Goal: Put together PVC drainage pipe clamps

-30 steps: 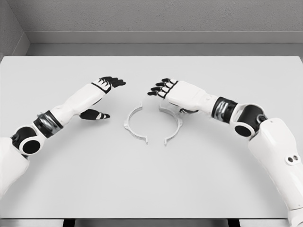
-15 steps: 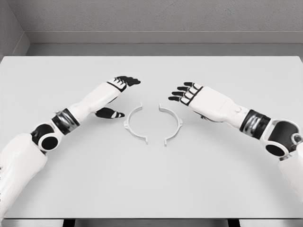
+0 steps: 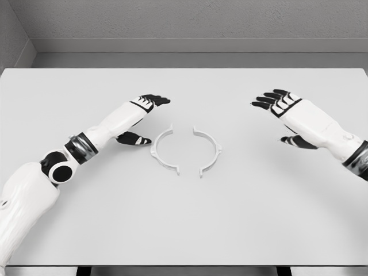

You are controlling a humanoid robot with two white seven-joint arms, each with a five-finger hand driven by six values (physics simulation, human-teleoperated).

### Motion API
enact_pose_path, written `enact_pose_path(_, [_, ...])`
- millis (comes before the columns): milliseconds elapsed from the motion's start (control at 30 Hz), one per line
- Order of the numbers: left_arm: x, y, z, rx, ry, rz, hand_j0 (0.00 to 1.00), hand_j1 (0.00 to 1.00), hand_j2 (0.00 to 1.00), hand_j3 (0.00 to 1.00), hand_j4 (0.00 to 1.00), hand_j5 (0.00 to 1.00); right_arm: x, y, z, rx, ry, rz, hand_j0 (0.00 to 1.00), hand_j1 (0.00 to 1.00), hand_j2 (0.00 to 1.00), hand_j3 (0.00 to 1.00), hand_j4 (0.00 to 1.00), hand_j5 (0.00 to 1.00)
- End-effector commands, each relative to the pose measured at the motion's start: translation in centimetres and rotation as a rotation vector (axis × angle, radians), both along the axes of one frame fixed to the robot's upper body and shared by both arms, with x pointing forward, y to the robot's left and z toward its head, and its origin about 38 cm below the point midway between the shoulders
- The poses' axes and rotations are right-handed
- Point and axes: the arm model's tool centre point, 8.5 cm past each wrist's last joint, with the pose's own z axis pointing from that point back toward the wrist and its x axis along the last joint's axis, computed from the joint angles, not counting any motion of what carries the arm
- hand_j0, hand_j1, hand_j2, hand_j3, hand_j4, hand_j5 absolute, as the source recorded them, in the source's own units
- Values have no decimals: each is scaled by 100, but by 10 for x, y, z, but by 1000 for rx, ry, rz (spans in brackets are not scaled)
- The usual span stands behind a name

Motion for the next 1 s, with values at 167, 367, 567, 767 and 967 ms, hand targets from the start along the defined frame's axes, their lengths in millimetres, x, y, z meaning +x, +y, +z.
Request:
enact_pose_path(167, [-2, -6, -1, -14, 5, -8, 100, 100, 100, 100, 100, 100, -5, -51, 35, -11, -48, -83, 100, 100, 100, 100, 100, 100])
enact_pose_path(367, [-5, -13, -3, -27, 7, -19, 100, 100, 100, 100, 100, 100, -7, -48, 29, -22, -32, -76, 100, 100, 100, 100, 100, 100])
enact_pose_path(567, [-7, -17, -2, -33, 5, -28, 100, 100, 100, 100, 100, 100, -11, -45, 20, -1, -12, -71, 100, 100, 100, 100, 100, 100])
enact_pose_path(767, [-13, -27, -3, -47, 2, -47, 100, 100, 100, 100, 100, 100, -12, -45, 20, 0, -10, -71, 100, 100, 100, 100, 100, 100])
enact_pose_path(967, [-16, -32, -3, -55, 1, -56, 100, 100, 100, 100, 100, 100, -9, -48, 22, 2, -17, -83, 100, 100, 100, 100, 100, 100])
